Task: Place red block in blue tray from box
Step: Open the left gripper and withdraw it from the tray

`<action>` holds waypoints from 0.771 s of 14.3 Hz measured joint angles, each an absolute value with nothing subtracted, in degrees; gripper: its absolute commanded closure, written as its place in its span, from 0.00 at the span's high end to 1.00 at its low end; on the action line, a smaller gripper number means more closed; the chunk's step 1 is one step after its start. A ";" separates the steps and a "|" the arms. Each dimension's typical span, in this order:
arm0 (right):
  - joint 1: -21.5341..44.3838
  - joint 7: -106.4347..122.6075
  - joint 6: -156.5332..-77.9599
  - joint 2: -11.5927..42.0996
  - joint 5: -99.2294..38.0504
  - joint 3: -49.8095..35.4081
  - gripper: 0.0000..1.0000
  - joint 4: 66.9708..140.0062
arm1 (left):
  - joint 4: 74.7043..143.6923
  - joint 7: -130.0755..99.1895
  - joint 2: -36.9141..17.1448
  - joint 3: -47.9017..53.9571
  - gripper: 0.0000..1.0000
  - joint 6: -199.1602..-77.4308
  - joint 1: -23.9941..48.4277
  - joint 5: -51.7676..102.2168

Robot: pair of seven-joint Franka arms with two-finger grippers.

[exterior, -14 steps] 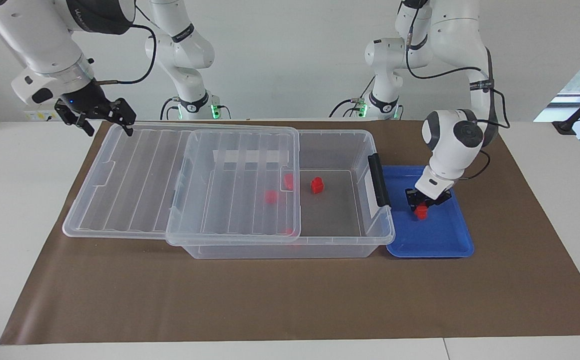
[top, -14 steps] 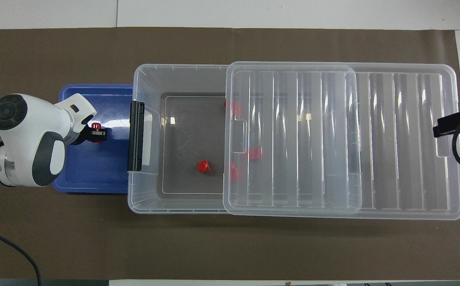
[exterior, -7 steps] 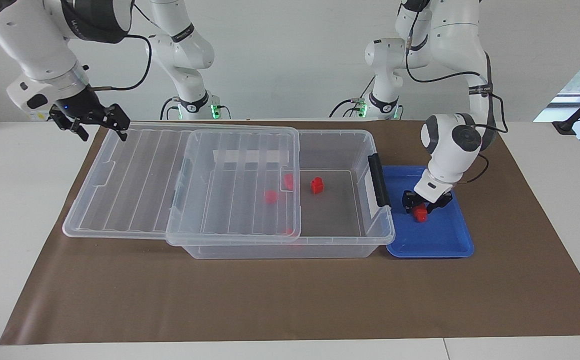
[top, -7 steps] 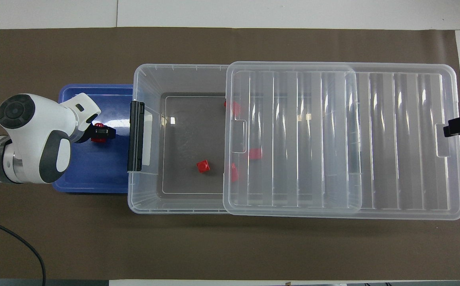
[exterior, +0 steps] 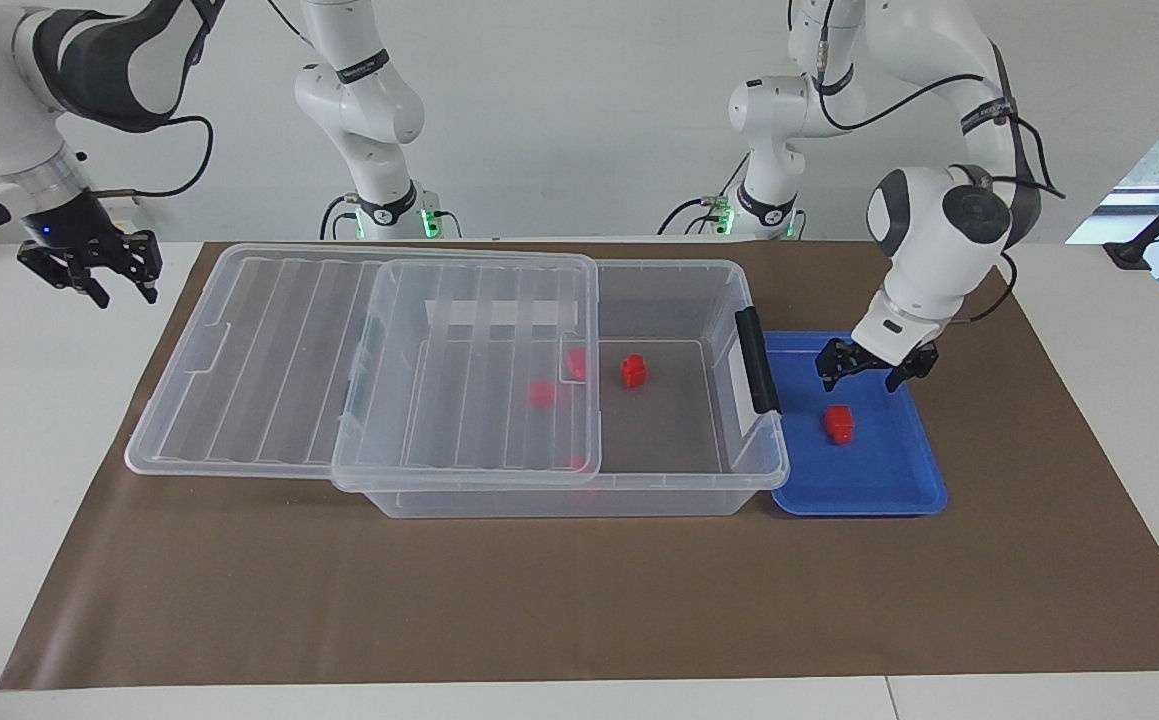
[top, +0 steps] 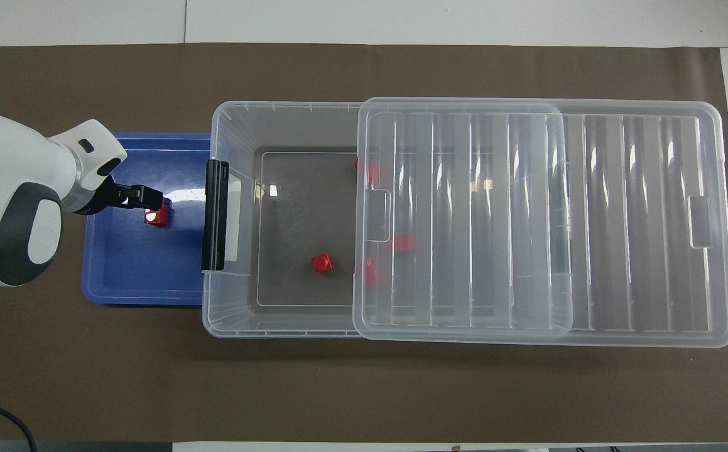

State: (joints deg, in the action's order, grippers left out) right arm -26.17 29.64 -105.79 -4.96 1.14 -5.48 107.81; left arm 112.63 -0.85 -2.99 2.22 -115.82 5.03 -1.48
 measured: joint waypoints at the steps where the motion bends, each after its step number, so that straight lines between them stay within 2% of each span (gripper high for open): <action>1: -26.81 29.64 -107.07 -4.78 1.16 -5.48 0.00 108.57 | 110.80 -0.85 -1.91 2.22 1.00 -112.79 5.03 -1.47; 6: -31.72 29.65 -111.42 0.07 1.16 -5.32 0.00 110.13 | 98.77 -0.85 -0.51 2.13 1.00 -98.70 4.96 -1.30; 9: -30.29 26.38 -111.46 0.88 1.16 -5.71 0.00 110.14 | 92.80 -0.85 -0.94 1.84 1.00 -92.88 4.91 -0.70; 11: -27.53 22.50 -111.44 0.85 1.15 -5.90 0.00 110.28 | 91.43 -0.85 -1.13 1.38 1.00 -91.48 4.61 -0.69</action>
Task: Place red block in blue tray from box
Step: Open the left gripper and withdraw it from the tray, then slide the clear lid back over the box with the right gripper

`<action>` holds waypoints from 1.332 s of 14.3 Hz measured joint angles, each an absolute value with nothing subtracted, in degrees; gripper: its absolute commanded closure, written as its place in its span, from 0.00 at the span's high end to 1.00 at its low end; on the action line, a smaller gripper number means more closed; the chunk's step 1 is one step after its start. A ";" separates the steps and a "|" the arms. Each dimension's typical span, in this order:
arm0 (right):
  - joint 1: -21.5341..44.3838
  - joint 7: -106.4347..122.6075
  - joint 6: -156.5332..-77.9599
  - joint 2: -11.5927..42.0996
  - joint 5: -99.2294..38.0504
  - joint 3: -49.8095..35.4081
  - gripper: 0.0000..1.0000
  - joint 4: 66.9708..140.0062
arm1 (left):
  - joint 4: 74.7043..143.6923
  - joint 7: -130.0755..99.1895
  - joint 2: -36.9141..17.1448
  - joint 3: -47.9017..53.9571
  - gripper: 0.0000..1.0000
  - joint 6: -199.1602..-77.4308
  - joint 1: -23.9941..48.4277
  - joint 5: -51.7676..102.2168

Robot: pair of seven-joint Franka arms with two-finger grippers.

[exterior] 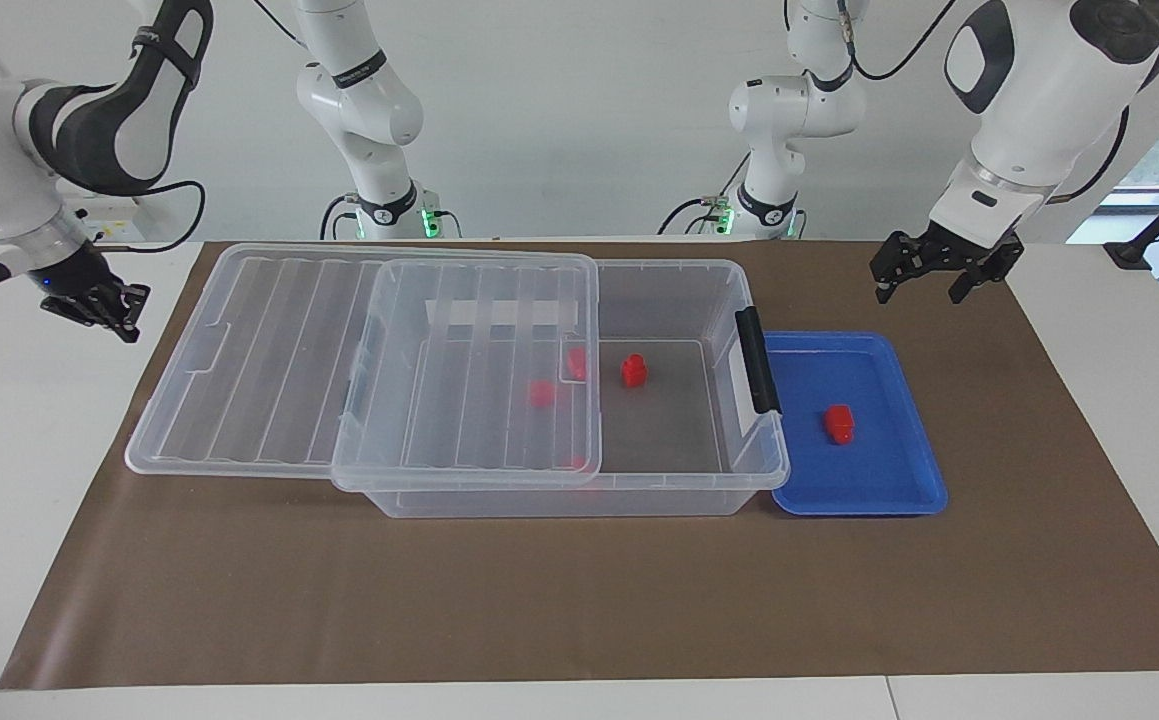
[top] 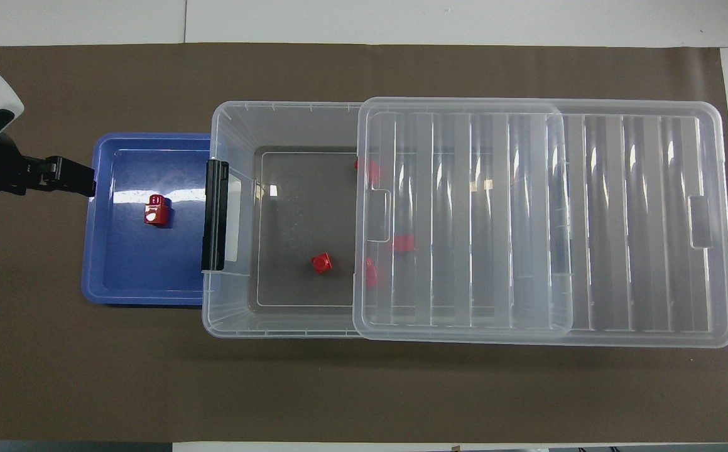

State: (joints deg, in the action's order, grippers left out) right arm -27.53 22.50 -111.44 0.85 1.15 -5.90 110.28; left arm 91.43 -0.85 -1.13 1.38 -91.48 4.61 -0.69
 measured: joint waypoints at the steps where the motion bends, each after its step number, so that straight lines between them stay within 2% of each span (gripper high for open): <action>1: -26.13 20.68 -111.44 0.85 1.15 -6.00 0.00 110.44 | 91.28 -0.80 -1.24 1.32 1.00 -91.32 4.12 -0.69; 10: -23.73 17.62 -111.41 0.47 1.08 -6.26 0.00 112.14 | 91.24 2.78 -1.44 1.13 1.00 -89.91 0.66 -0.57; 19: -16.37 6.59 -110.07 0.16 1.00 -6.55 0.00 112.33 | 91.29 3.22 -0.98 2.59 1.00 -89.89 0.68 -0.38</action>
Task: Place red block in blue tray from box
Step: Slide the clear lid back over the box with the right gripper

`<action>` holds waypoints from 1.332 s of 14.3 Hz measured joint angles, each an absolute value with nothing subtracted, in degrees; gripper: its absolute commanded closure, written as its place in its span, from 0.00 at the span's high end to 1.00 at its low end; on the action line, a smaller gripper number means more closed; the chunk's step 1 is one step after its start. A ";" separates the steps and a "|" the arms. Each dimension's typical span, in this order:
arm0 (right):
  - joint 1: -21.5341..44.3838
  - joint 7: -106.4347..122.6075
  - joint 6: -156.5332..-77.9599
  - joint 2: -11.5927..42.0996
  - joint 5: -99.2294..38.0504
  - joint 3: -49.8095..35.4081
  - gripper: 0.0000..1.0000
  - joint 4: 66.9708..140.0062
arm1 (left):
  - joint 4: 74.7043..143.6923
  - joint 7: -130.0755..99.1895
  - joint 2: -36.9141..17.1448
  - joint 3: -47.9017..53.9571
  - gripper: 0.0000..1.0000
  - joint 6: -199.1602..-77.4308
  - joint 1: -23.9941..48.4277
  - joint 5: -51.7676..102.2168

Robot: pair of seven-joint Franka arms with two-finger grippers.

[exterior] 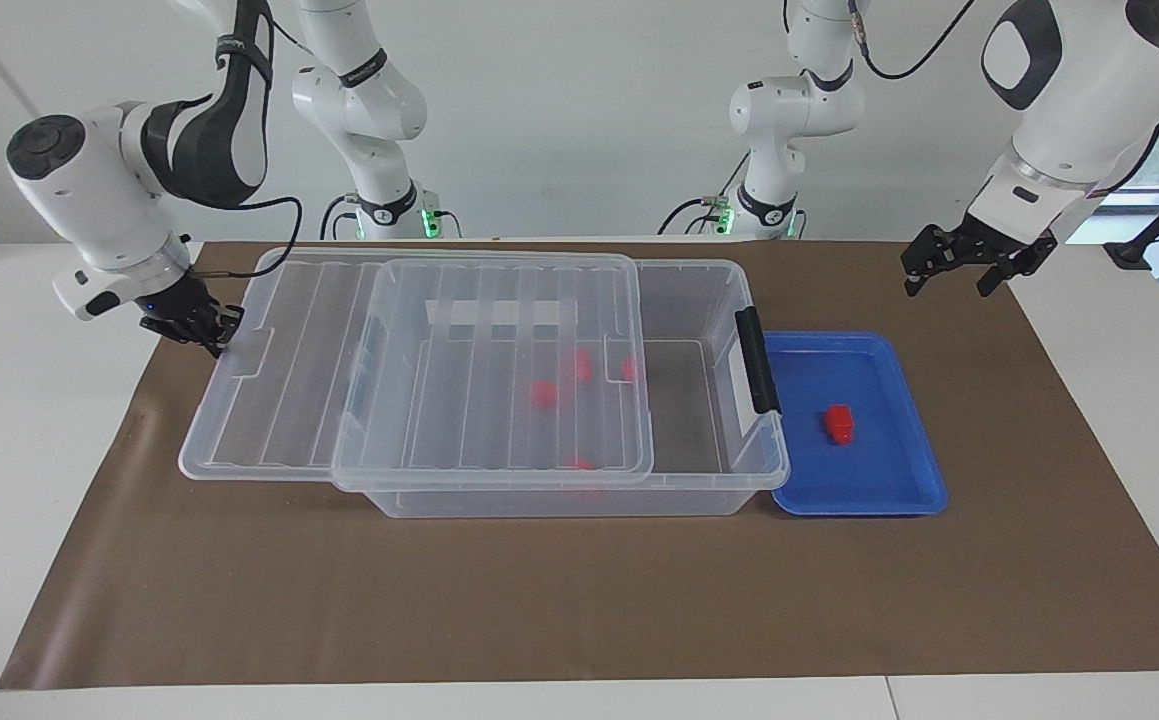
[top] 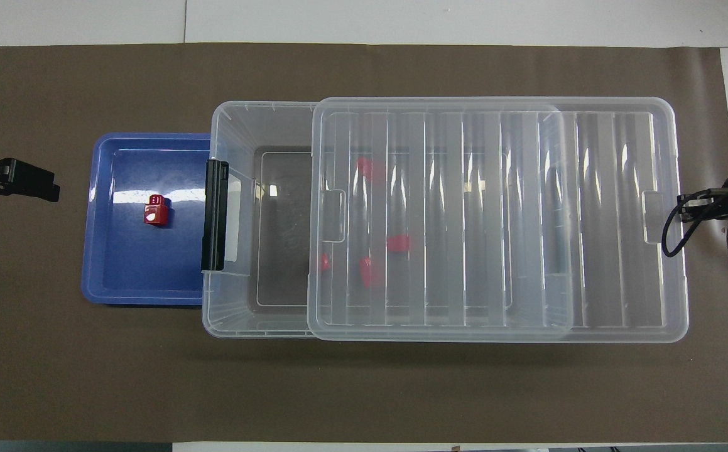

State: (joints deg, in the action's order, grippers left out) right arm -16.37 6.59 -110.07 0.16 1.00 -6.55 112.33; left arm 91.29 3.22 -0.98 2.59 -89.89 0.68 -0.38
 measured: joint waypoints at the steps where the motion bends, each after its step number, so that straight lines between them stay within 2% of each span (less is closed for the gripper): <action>1: -15.39 5.15 -109.95 0.10 1.00 -6.57 0.00 112.36 | 91.35 3.10 -0.86 2.80 1.00 -89.88 0.84 -0.34; 19: -5.53 -9.12 -109.64 -0.51 0.84 -6.68 0.00 113.28 | 92.23 2.86 -0.11 2.85 1.00 -90.01 1.12 1.51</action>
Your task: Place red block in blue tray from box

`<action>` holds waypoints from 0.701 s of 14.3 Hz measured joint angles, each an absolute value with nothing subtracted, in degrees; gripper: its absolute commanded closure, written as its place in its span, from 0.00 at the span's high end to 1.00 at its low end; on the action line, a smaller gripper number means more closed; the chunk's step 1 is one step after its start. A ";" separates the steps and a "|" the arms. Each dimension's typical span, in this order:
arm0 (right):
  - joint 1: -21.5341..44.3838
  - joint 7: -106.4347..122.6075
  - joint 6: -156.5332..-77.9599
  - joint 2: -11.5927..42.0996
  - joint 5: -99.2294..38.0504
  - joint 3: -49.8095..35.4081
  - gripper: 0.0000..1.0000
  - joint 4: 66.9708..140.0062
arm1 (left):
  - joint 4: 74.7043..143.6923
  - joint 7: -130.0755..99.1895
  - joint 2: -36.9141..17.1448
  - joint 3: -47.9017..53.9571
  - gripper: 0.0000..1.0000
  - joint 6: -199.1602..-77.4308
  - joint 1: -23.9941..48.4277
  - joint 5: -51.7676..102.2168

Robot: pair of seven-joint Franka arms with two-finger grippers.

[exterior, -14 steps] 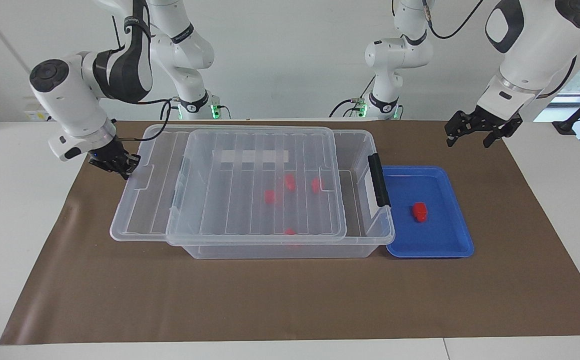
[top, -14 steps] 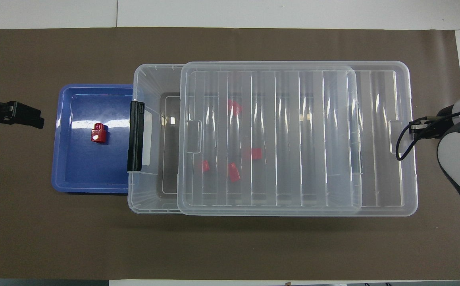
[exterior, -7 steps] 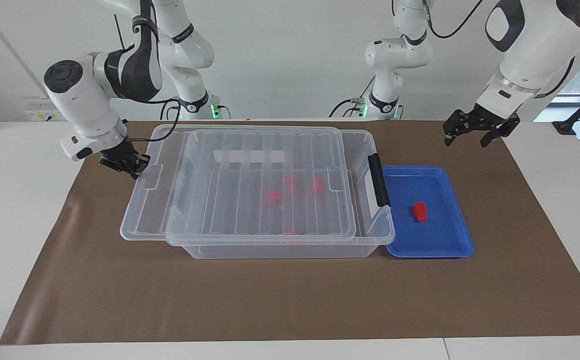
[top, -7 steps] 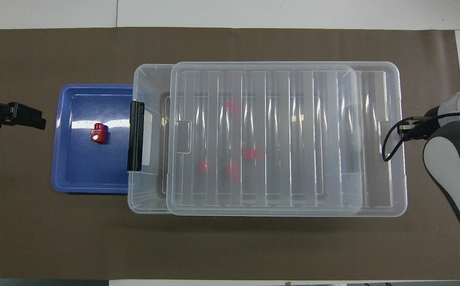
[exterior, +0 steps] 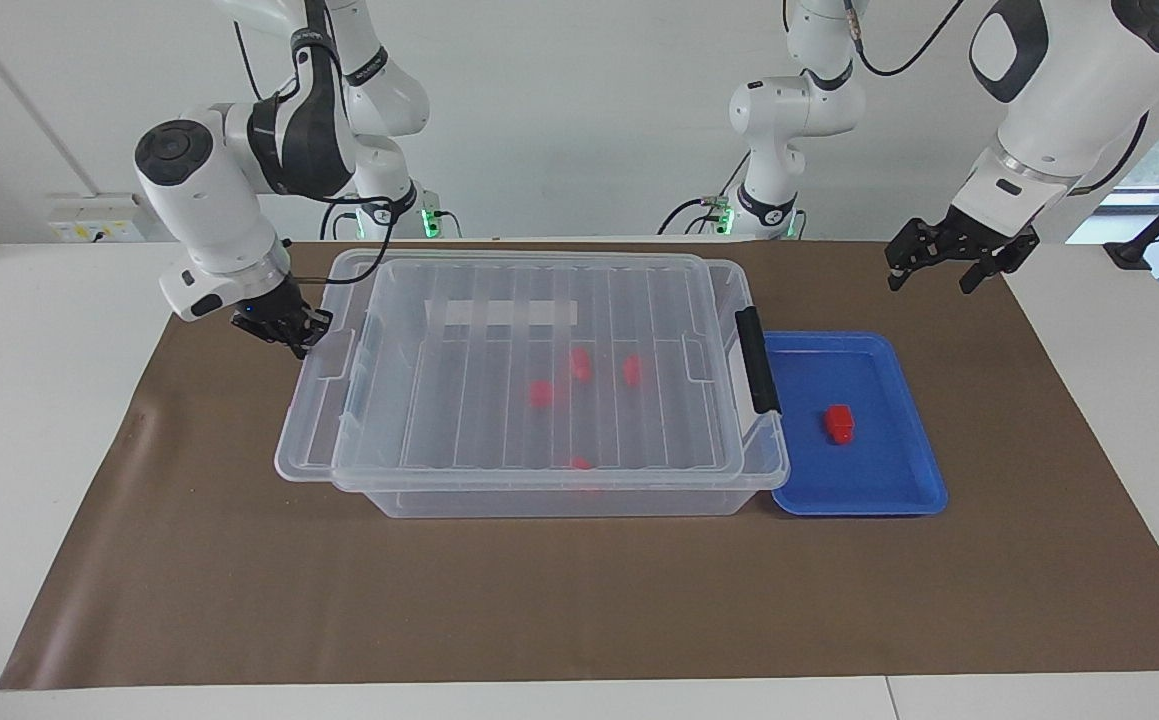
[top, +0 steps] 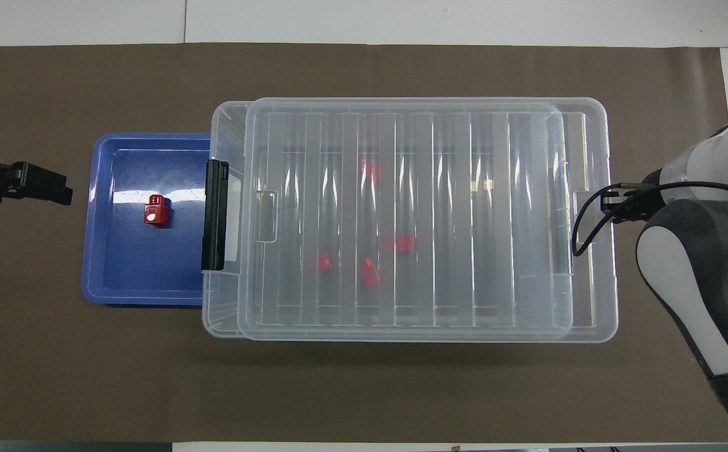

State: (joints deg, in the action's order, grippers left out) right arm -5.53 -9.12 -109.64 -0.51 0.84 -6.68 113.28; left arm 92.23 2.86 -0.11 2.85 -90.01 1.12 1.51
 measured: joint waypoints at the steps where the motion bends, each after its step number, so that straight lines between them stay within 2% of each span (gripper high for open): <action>1: -4.96 -10.02 -109.64 -0.52 0.84 -6.69 0.00 113.29 | 92.23 2.86 -0.11 2.85 1.00 -90.03 1.12 1.51; 10: -3.16 -11.92 -109.64 -0.81 0.83 -6.69 0.00 113.39 | 92.24 2.86 -0.10 2.55 1.00 -90.06 0.93 1.51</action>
